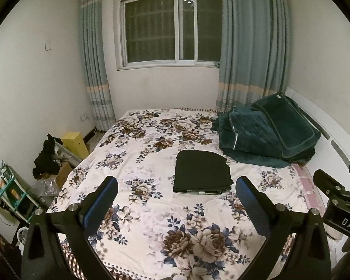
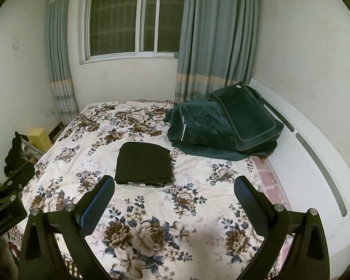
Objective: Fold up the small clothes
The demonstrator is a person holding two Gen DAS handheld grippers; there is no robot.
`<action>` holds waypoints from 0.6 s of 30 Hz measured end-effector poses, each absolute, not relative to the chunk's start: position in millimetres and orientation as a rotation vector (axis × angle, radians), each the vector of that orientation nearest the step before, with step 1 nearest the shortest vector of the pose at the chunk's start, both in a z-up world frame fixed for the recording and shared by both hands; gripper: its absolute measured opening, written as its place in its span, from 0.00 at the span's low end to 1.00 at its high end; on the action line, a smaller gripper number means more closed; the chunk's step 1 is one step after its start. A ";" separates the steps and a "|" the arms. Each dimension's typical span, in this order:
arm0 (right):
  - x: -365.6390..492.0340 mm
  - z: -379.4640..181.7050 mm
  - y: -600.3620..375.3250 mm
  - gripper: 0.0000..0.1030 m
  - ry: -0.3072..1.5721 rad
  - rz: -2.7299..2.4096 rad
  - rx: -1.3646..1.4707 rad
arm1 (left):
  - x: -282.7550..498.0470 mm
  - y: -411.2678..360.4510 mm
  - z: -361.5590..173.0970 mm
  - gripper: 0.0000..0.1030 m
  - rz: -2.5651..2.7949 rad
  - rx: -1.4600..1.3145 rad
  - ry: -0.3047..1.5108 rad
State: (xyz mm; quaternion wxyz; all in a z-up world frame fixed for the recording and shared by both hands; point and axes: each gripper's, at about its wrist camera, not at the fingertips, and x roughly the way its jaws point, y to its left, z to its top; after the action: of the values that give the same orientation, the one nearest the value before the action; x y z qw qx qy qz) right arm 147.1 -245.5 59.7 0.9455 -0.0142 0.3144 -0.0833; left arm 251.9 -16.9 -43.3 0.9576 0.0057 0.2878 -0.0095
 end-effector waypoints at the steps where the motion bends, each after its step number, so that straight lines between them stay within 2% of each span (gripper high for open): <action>1: 147.5 59.9 -245.6 1.00 0.639 -0.170 -0.030 | 251.6 -17.0 -43.0 1.00 -0.020 0.012 0.584; 18: 146.6 58.9 -245.9 1.00 0.640 -0.165 -0.030 | 249.7 -12.9 -29.6 1.00 -0.035 0.008 0.565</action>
State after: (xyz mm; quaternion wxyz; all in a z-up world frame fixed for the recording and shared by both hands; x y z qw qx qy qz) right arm 146.6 -245.9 58.9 0.9457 -0.0147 0.3144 -0.0811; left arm 249.7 -12.9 -29.6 0.9602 0.0040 0.2789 -0.0170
